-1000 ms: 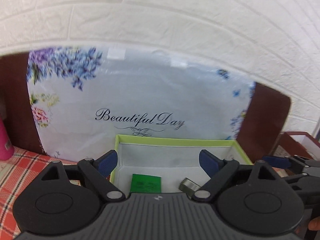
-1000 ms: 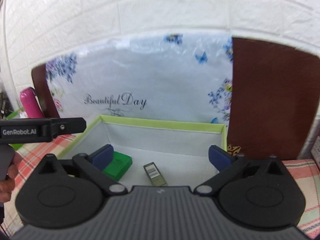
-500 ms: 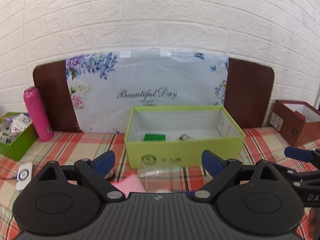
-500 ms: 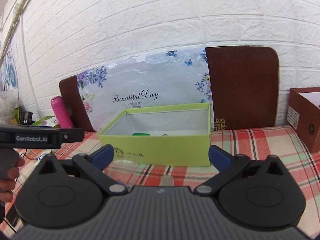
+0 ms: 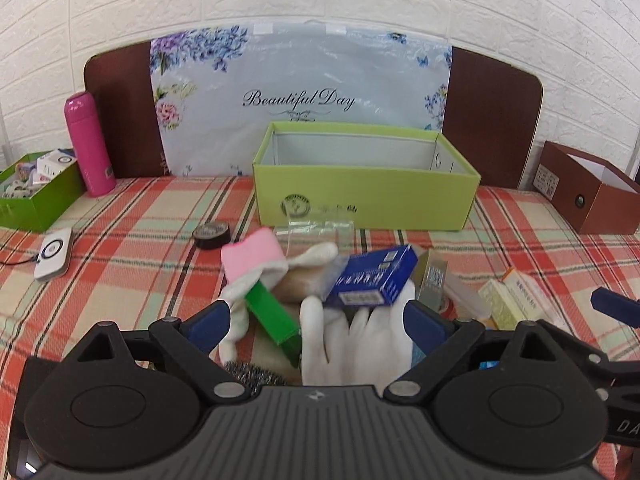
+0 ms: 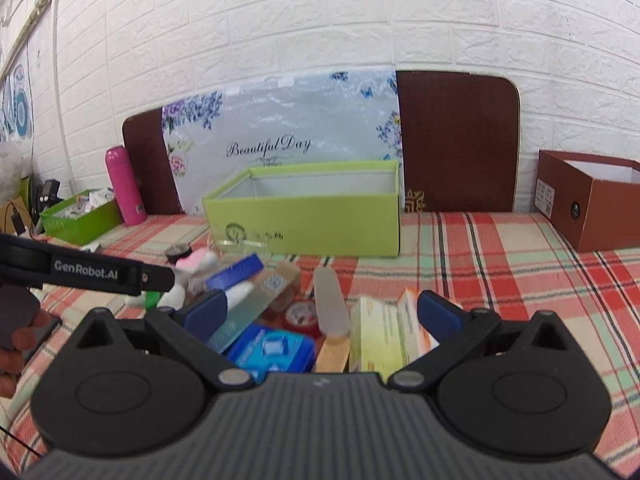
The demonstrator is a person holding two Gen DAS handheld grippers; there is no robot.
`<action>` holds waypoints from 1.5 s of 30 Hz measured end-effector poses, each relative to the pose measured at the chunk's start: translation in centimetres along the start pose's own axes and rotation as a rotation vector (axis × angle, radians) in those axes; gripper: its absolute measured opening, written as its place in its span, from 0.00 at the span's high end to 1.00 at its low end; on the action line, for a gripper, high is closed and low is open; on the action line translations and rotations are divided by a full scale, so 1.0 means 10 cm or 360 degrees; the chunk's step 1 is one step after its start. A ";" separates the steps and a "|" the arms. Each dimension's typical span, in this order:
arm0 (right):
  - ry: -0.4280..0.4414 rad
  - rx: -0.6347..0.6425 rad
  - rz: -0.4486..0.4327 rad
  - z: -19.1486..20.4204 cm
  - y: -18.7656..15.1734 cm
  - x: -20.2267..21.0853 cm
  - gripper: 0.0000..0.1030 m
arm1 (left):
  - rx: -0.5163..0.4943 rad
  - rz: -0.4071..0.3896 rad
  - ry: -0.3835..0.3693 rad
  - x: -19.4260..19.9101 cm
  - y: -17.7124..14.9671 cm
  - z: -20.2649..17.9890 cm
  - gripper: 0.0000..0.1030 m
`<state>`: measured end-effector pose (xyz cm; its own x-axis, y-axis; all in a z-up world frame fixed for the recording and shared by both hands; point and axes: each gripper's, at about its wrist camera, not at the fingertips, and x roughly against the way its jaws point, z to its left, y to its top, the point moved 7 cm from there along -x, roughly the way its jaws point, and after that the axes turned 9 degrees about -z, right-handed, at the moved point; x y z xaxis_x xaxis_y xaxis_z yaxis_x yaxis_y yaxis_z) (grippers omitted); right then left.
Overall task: Organize objects
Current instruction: 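Return both tools to the cluttered table, then grasp the blue mint tin with the right tool while the left grasps the steel wool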
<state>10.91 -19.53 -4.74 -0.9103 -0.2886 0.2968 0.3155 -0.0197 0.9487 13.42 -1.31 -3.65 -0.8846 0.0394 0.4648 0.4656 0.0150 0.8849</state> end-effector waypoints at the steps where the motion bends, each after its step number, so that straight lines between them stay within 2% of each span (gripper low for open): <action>1: -0.0001 -0.0003 0.0015 0.02 -0.05 0.01 0.00 | 0.0003 0.0006 0.0002 0.01 -0.04 0.02 0.06; 8: 0.0031 -0.0033 0.0152 0.12 -0.41 0.04 0.00 | 0.0068 0.0106 0.0029 0.06 -0.34 0.26 0.06; 13: 0.0018 -0.0040 0.0223 0.13 -0.58 0.02 0.00 | 0.0092 0.0125 -0.0048 0.14 -0.50 0.31 0.06; 17: 0.0028 -0.0008 0.0198 0.16 -0.54 0.00 0.00 | 0.0077 0.0100 -0.0175 0.24 -0.58 0.26 0.06; 21: 0.0057 0.0011 0.0155 0.23 -0.39 -0.12 0.02 | 0.0035 0.0099 -0.0204 0.28 -0.65 0.26 0.06; 24: 0.0086 0.0059 0.0171 0.34 -0.34 -0.27 0.09 | 0.0039 0.0124 -0.0192 0.24 -0.70 0.30 0.06; 25: 0.0100 0.0084 0.0181 0.39 -0.35 -0.32 0.15 | 0.0047 0.0134 -0.0185 0.23 -0.71 0.32 0.06; 29: 0.0102 0.0184 0.0253 0.49 -0.49 -0.50 0.26 | 0.0095 0.0154 -0.0112 0.16 -0.73 0.46 0.06; 31: 0.0085 0.0196 0.0234 0.48 -0.50 -0.45 0.37 | 0.0126 0.0166 -0.0049 0.13 -0.72 0.55 0.06; 34: 0.0131 0.0144 0.0251 0.43 -0.49 -0.30 0.39 | 0.0181 0.0187 0.0058 0.03 -0.70 0.69 0.06; 37: 0.0200 0.0102 0.0279 0.38 -0.48 -0.10 0.39 | 0.0270 0.0215 0.0051 -0.11 -0.67 0.73 0.06; 40: 0.0258 0.0147 0.0299 0.40 -0.48 0.11 0.39 | 0.0368 0.0221 0.0003 -0.26 -0.64 0.69 0.08; 44: 0.0271 0.0231 0.0357 0.41 -0.59 0.30 0.39 | 0.0516 0.0265 -0.0090 -0.47 -0.64 0.63 0.20; 45: 0.0266 0.0236 0.0365 0.40 -0.61 0.33 0.39 | 0.0536 0.0267 -0.0095 -0.50 -0.64 0.62 0.21</action>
<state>4.85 -16.50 -9.10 -0.7595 -0.4229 0.4943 0.4538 0.2001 0.8684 15.00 4.54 -11.81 -0.7966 0.1275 0.5909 0.5958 0.3308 0.7318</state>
